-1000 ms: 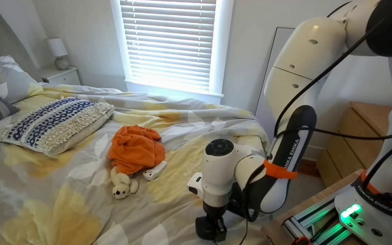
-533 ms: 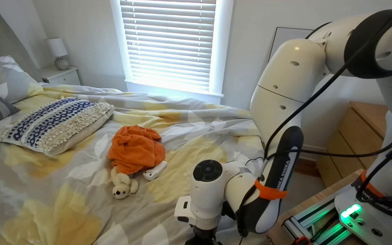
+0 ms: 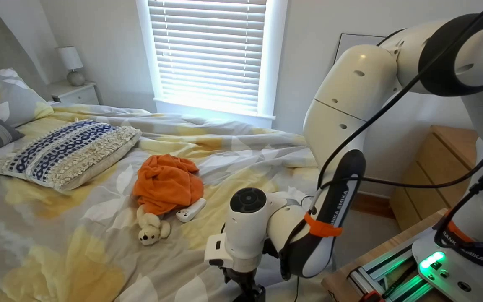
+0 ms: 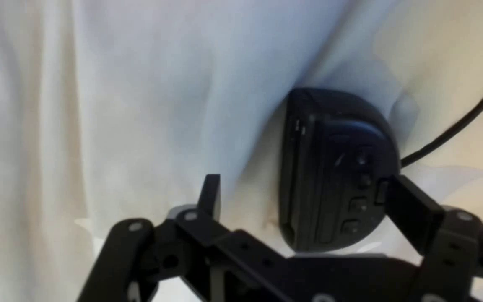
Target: Move the black clock cable to the right side of the bed, pick up the digital clock and place it on the left side of the bed
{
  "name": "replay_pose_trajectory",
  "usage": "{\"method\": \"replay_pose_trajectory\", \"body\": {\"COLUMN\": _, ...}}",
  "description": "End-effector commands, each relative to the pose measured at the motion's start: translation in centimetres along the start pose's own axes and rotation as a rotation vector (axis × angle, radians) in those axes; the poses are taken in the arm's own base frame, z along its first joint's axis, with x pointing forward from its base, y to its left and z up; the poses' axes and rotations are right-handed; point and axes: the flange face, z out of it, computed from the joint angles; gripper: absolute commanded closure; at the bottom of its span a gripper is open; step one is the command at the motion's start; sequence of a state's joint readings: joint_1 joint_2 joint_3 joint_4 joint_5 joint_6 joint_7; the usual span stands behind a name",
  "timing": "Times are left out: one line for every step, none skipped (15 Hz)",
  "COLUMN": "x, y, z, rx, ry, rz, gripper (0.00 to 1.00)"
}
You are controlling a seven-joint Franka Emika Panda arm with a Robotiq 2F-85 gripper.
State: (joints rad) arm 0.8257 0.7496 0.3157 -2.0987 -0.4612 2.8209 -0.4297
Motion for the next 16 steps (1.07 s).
{"method": "replay_pose_trajectory", "body": {"x": -1.7, "y": 2.6, "z": -4.9, "rx": -0.057, "ry": -0.001, "rz": 0.132, "gripper": 0.00}}
{"method": "replay_pose_trajectory", "body": {"x": -2.7, "y": 3.5, "z": -6.1, "rx": -0.069, "ry": 0.013, "rz": 0.204, "gripper": 0.00}}
{"method": "replay_pose_trajectory", "body": {"x": -3.8, "y": 4.2, "z": -6.9, "rx": -0.067, "ry": 0.017, "rz": 0.258, "gripper": 0.00}}
{"method": "replay_pose_trajectory", "body": {"x": -5.0, "y": 4.9, "z": -7.6, "rx": -0.068, "ry": 0.030, "rz": 0.314, "gripper": 0.00}}
{"method": "replay_pose_trajectory", "body": {"x": -6.6, "y": 5.5, "z": -8.1, "rx": -0.070, "ry": 0.040, "rz": 0.370, "gripper": 0.00}}
{"method": "replay_pose_trajectory", "body": {"x": -8.1, "y": 6.0, "z": -8.7, "rx": -0.074, "ry": 0.045, "rz": 0.426, "gripper": 0.00}}
{"method": "replay_pose_trajectory", "body": {"x": -9.7, "y": 6.3, "z": -9.1, "rx": -0.070, "ry": 0.053, "rz": 0.480, "gripper": 0.00}}
{"method": "replay_pose_trajectory", "body": {"x": -11.3, "y": 6.5, "z": -9.7, "rx": -0.065, "ry": 0.063, "rz": 0.536, "gripper": 0.00}}
{"method": "replay_pose_trajectory", "body": {"x": -12.8, "y": 6.6, "z": -10.3, "rx": -0.061, "ry": 0.072, "rz": 0.590, "gripper": 0.00}}
{"method": "replay_pose_trajectory", "body": {"x": -14.3, "y": 6.6, "z": -11.1, "rx": -0.063, "ry": 0.094, "rz": 0.640, "gripper": 0.00}}
{"method": "replay_pose_trajectory", "body": {"x": -15.5, "y": 6.6, "z": -11.8, "rx": -0.068, "ry": 0.120, "rz": 0.689, "gripper": 0.00}}
{"method": "replay_pose_trajectory", "body": {"x": -16.6, "y": 6.4, "z": -12.3, "rx": -0.073, "ry": 0.148, "rz": 0.737, "gripper": 0.00}}
{"method": "replay_pose_trajectory", "body": {"x": -17.6, "y": 6.3, "z": -12.8, "rx": -0.075, "ry": 0.178, "rz": 0.786, "gripper": 0.00}}
{"method": "replay_pose_trajectory", "body": {"x": -18.2, "y": 6.2, "z": -13.3, "rx": -0.074, "ry": 0.213, "rz": 0.831, "gripper": 0.00}}
{"method": "replay_pose_trajectory", "body": {"x": -18.7, "y": 6.0, "z": -13.7, "rx": -0.079, "ry": 0.250, "rz": 0.878, "gripper": 0.00}}
{"method": "replay_pose_trajectory", "body": {"x": -19.3, "y": 5.8, "z": -14.2, "rx": -0.092, "ry": 0.290, "rz": 0.927, "gripper": 0.00}}
